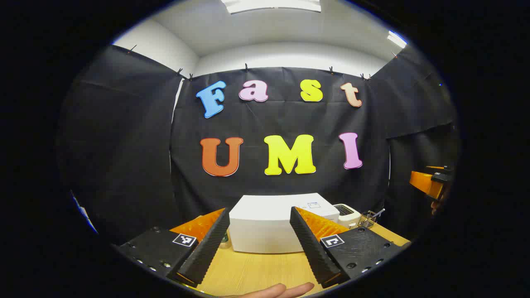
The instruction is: Open the microwave oven with the left hand, put the food in, and close the microwave oven.
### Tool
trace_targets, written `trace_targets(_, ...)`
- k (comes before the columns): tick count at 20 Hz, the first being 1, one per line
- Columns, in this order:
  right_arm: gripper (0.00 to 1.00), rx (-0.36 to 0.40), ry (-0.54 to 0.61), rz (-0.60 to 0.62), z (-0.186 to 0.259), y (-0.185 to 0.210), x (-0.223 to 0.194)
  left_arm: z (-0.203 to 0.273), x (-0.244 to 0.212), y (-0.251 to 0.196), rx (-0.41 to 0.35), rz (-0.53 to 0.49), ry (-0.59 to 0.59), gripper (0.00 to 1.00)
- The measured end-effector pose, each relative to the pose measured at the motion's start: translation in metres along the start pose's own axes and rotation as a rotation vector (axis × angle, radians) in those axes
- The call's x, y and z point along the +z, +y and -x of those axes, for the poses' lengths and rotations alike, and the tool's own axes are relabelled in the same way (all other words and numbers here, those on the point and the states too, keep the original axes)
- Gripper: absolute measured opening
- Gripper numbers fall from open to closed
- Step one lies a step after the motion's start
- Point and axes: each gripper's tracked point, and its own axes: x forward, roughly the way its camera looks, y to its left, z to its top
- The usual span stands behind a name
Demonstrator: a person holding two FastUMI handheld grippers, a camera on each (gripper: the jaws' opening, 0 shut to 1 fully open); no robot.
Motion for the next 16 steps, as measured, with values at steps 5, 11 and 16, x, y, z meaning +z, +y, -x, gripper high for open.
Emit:
trace_targets(5,0.99,-0.009,-0.003,-0.004,0.001,-0.008,0.002,0.001,0.002,-0.009,-0.016,-0.005,-0.004,0.93)
trace_targets(11,0.99,-0.001,-0.002,-0.007,0.004,-0.009,0.001,0.003,0.001,-0.010,-0.023,-0.002,-0.005,0.93)
trace_targets(16,0.99,-0.015,0.000,-0.005,0.003,-0.016,-0.003,0.002,-0.001,-0.016,-0.044,-0.001,-0.014,0.93)
